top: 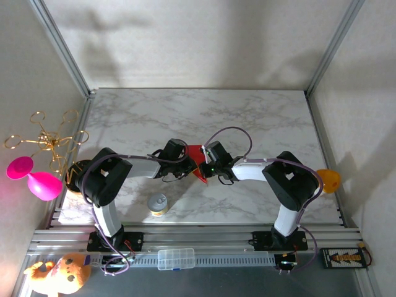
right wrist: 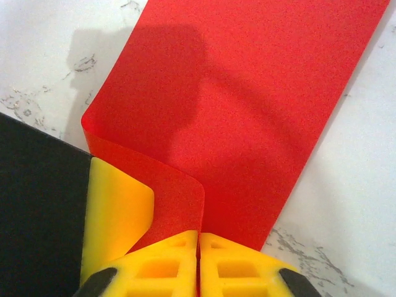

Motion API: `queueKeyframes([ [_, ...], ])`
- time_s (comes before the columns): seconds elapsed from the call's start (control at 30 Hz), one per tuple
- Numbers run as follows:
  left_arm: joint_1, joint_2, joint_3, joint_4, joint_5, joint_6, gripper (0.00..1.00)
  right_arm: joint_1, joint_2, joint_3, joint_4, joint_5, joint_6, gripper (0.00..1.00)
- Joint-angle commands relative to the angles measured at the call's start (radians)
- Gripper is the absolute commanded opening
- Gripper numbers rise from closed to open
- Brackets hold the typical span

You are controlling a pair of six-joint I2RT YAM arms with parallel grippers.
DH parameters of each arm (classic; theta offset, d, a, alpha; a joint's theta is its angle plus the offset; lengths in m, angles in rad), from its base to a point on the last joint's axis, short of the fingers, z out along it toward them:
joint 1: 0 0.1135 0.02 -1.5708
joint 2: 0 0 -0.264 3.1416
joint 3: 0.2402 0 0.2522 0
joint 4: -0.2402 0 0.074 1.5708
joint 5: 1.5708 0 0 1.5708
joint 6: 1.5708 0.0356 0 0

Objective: Fold a paper plane with a square sheet of paper (pick it up from the middle)
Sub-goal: Third fold the triangle at the center of the table.

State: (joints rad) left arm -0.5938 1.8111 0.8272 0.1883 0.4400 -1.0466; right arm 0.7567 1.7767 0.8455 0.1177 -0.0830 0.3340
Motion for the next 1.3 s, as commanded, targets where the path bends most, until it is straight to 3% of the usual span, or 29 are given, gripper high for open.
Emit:
queueKeyframes([
  [0.0, 0.005, 0.019, -0.011, -0.083, -0.038, 0.023, 0.13, -0.008, 0.005, 0.016, -0.061, -0.008, 0.018, 0.12],
  [0.23, 0.005, 0.016, -0.011, -0.115, -0.063, 0.030, 0.12, -0.035, -0.096, 0.054, -0.076, -0.016, 0.064, 0.31],
  [0.43, 0.005, 0.018, -0.005, -0.119, -0.064, 0.033, 0.11, -0.043, -0.171, 0.052, -0.111, -0.004, 0.086, 0.37],
  [0.57, 0.005, 0.014, -0.005, -0.121, -0.066, 0.031, 0.10, -0.043, -0.196, 0.056, -0.148, -0.095, 0.068, 0.34],
  [0.83, 0.005, 0.011, -0.005, -0.125, -0.076, 0.022, 0.10, -0.043, -0.165, 0.046, -0.181, -0.293, 0.058, 0.14],
  [1.27, 0.005, 0.015, -0.010, -0.121, -0.070, 0.018, 0.09, -0.034, -0.061, 0.063, -0.170, -0.351, 0.075, 0.07],
])
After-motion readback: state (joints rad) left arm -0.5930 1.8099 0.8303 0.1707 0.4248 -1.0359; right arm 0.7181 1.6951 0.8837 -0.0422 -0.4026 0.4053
